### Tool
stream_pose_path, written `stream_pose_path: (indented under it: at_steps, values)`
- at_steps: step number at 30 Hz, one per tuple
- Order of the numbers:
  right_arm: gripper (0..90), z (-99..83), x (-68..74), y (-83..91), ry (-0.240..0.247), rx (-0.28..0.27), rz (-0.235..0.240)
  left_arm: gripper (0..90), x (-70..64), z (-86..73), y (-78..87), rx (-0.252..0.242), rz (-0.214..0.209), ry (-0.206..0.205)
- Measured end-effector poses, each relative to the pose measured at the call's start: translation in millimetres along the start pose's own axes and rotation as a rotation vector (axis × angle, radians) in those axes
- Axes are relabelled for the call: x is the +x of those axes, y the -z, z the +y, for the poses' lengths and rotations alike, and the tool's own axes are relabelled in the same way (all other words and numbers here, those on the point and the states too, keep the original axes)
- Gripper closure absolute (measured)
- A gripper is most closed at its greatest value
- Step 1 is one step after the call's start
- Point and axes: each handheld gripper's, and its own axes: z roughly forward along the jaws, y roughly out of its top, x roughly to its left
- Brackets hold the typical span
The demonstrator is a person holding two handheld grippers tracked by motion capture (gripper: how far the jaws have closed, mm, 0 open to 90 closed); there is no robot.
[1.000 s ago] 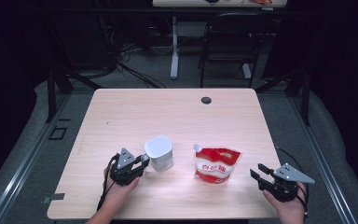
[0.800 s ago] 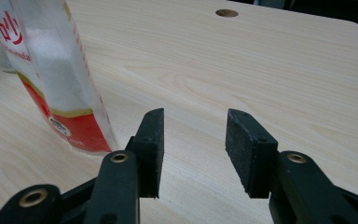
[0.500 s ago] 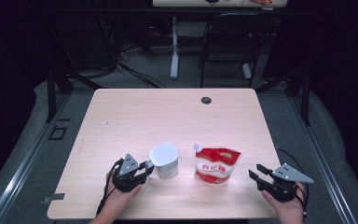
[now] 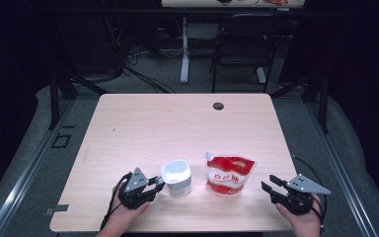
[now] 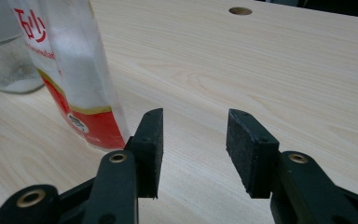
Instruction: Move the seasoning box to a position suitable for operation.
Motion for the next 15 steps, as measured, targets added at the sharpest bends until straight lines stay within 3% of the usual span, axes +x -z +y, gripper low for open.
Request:
stream_pose_path:
  at_steps: [2,5,12,15]
  values:
    - [56.8,0.1,1.2,0.4,0.003,-0.002,0.003,68.4,2.5,-0.3,1.4,0.002,0.016,-0.001]
    - [57.0,0.5,2.6,1.2,0.009,-0.002,0.011,67.6,7.8,-1.0,4.4,-0.010,0.047,0.031]
    - [58.3,2.2,6.2,2.8,0.022,-0.001,0.040,68.7,18.5,-1.9,11.2,-0.030,0.073,0.093]
    - [58.7,3.0,8.7,4.5,0.029,-0.004,0.046,69.6,20.4,-1.4,13.4,-0.030,0.076,0.092]
